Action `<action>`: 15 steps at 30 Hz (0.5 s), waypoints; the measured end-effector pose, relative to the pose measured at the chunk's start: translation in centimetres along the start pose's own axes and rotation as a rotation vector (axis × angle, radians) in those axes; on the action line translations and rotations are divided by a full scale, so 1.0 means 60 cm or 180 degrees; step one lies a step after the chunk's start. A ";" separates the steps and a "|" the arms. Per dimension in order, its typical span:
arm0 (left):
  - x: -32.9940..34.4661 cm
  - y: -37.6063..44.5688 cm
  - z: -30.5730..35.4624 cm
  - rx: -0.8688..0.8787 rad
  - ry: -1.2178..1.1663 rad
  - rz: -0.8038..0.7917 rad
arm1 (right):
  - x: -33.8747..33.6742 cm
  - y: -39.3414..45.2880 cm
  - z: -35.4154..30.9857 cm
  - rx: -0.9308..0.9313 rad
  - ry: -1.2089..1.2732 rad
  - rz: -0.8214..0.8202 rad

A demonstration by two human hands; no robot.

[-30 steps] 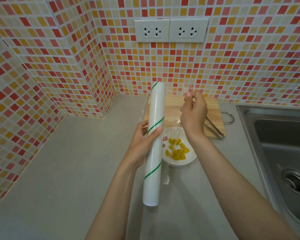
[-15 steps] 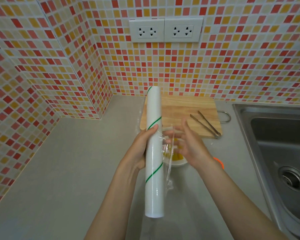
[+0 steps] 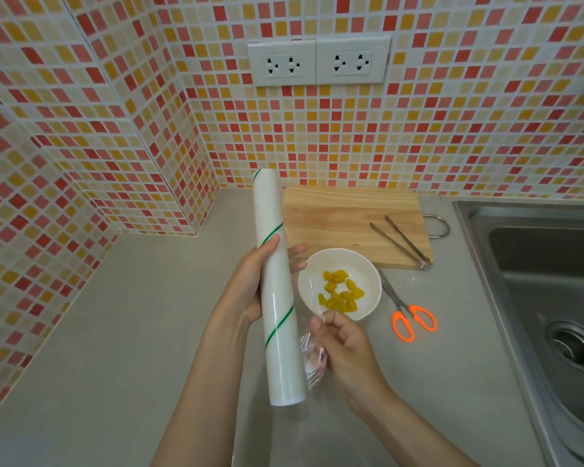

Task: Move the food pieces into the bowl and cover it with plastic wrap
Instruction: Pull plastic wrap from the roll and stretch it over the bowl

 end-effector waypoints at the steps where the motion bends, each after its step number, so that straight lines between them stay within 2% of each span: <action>1: -0.006 0.000 0.002 0.0003 0.0123 0.0085 | -0.004 0.000 -0.005 -0.0047 -0.0030 0.0063; 3: -0.012 -0.002 0.003 0.0004 0.0320 0.0174 | -0.009 -0.002 -0.012 -0.0030 -0.0097 0.0032; 6: -0.011 -0.006 0.003 -0.0020 0.0252 0.0137 | -0.007 -0.003 -0.012 0.0343 -0.0425 -0.0166; 8: -0.008 -0.009 0.006 -0.0032 0.0202 0.0079 | -0.008 0.013 -0.019 0.0496 -0.0530 -0.0066; 11: -0.001 -0.014 0.009 -0.0012 0.0357 0.0034 | 0.008 0.064 -0.059 0.0314 -0.0505 0.0068; 15: 0.011 -0.021 0.010 0.0062 0.0608 -0.0033 | 0.047 0.110 -0.100 0.0080 -0.0344 -0.0047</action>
Point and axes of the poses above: each hand's wrist, its own y-axis towards the middle knuckle, its own x-axis out of the palm, z = x × y, the point moved 6 cm from there along y, towards the middle knuckle, and after that the axes turned 12 degrees about y, right-handed, at the moved point
